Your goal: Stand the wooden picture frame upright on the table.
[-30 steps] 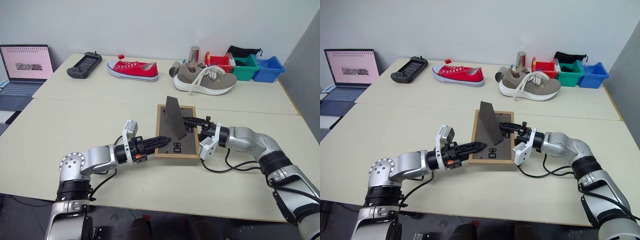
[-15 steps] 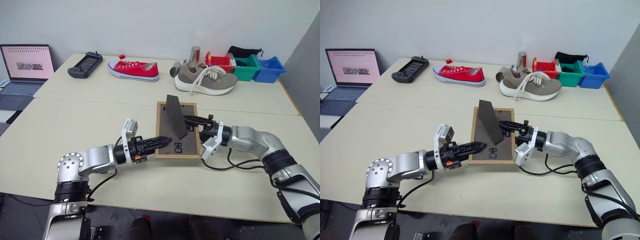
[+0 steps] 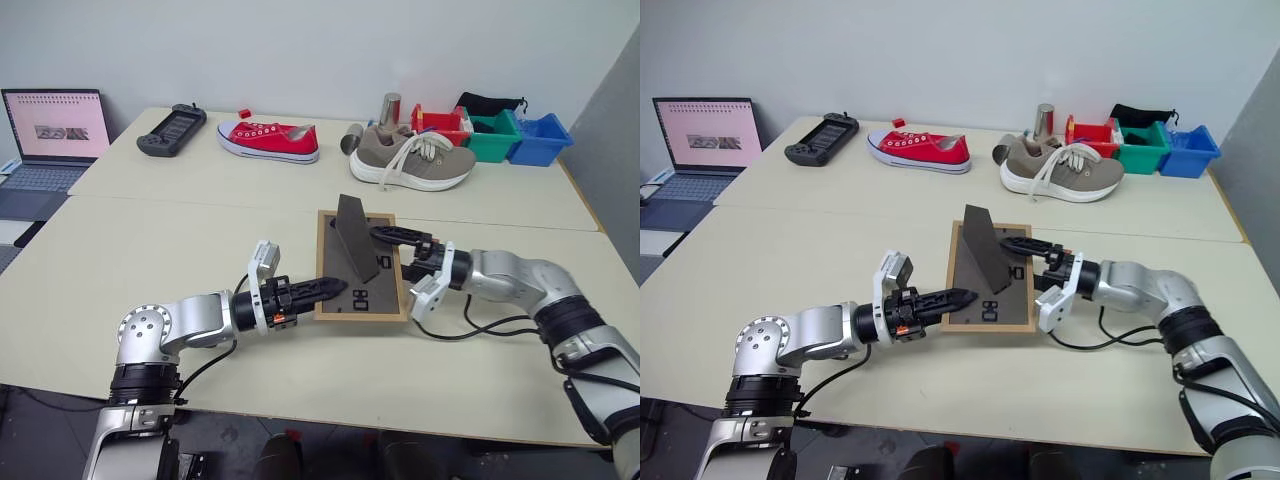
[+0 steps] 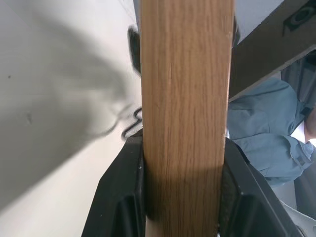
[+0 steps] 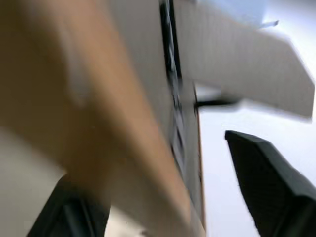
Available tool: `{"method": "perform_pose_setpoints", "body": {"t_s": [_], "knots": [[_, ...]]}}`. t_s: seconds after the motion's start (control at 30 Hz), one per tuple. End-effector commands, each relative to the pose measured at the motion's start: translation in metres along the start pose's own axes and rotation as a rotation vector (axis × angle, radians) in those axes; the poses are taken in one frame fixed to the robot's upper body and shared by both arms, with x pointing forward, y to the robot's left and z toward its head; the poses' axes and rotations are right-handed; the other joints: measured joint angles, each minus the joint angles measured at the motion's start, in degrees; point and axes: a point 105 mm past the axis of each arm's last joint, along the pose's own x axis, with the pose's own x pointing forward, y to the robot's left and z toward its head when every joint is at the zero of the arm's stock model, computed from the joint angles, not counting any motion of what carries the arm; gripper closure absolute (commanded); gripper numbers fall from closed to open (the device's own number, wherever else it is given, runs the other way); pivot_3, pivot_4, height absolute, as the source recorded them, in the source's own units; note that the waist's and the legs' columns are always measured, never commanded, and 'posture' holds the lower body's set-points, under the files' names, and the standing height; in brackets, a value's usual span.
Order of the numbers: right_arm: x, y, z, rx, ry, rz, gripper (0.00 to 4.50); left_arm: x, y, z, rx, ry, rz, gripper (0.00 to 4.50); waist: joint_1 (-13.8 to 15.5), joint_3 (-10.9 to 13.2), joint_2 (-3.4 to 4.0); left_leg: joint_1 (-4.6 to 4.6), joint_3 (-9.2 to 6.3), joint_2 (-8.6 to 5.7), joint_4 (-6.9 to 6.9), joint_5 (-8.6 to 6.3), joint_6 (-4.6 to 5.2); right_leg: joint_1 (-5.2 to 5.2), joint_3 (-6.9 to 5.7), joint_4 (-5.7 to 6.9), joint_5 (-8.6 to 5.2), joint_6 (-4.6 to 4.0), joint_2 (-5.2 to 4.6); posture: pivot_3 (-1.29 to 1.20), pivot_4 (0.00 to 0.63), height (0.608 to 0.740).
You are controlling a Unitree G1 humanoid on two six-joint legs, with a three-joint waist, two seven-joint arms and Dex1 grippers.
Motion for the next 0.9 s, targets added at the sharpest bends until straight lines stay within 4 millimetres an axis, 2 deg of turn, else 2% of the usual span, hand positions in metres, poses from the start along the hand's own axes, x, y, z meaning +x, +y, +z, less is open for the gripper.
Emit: {"method": "perform_pose_setpoints", "body": {"t_s": [0.03,0.17,0.3,0.53,0.63,0.8,0.9], "knots": [[-0.006,-0.026,-0.004,-0.054,-0.021,-0.077,1.03,-0.002,-0.013,0.002,0.019,0.001,-0.063,3.14,-0.07,0.0,0.0,0.05,0.01,0.01,-0.01,0.0,0.01,0.01,0.01,0.0,0.0,0.0,0.01,0.0,0.15,0.74],[-0.008,-0.027,-0.009,-0.096,-0.018,-0.053,1.03,-0.002,-0.015,0.003,0.023,0.003,-0.07,3.14,-0.26,0.0,0.0,0.16,0.06,0.0,-0.05,-0.01,0.01,0.06,0.09,0.0,0.0,0.0,0.02,0.0,0.15,0.74],[0.001,-0.026,-0.017,-0.14,0.001,-0.042,1.03,0.001,-0.017,0.003,0.026,0.003,-0.08,3.14,-0.26,0.0,0.0,0.18,0.06,0.0,-0.05,-0.01,0.01,0.08,0.09,0.0,0.0,0.0,0.02,0.0,0.15,0.74],[0.016,-0.016,-0.012,-0.173,-0.048,-0.034,1.03,0.004,-0.019,0.001,0.034,0.008,-0.097,3.14,-0.18,0.0,0.0,0.18,0.04,-0.01,-0.05,0.0,0.0,0.09,0.08,0.0,0.0,-0.01,0.01,0.0,0.15,0.74],[0.02,-0.015,-0.007,-0.165,-0.076,-0.042,1.45,0.004,-0.019,0.001,0.033,0.006,-0.096,3.14,-0.13,0.0,0.0,0.18,0.04,-0.02,-0.05,0.0,0.0,0.09,0.08,0.0,0.0,-0.01,0.0,0.0,0.15,0.74],[0.022,-0.017,-0.007,-0.151,-0.078,-0.059,2.74,0.003,-0.018,0.0,0.033,0.004,-0.093,3.14,-0.16,0.0,0.0,0.18,0.05,-0.01,-0.05,0.0,0.0,0.09,0.08,0.01,0.0,-0.01,0.0,0.0,0.15,0.74],[0.021,-0.018,-0.01,-0.145,-0.062,-0.069,3.16,0.003,-0.018,0.0,0.033,0.004,-0.093,3.14,-0.15,0.0,0.0,0.18,0.04,-0.01,-0.05,0.0,0.0,0.11,0.08,0.01,0.0,-0.01,0.0,0.0,0.15,0.74]]}}
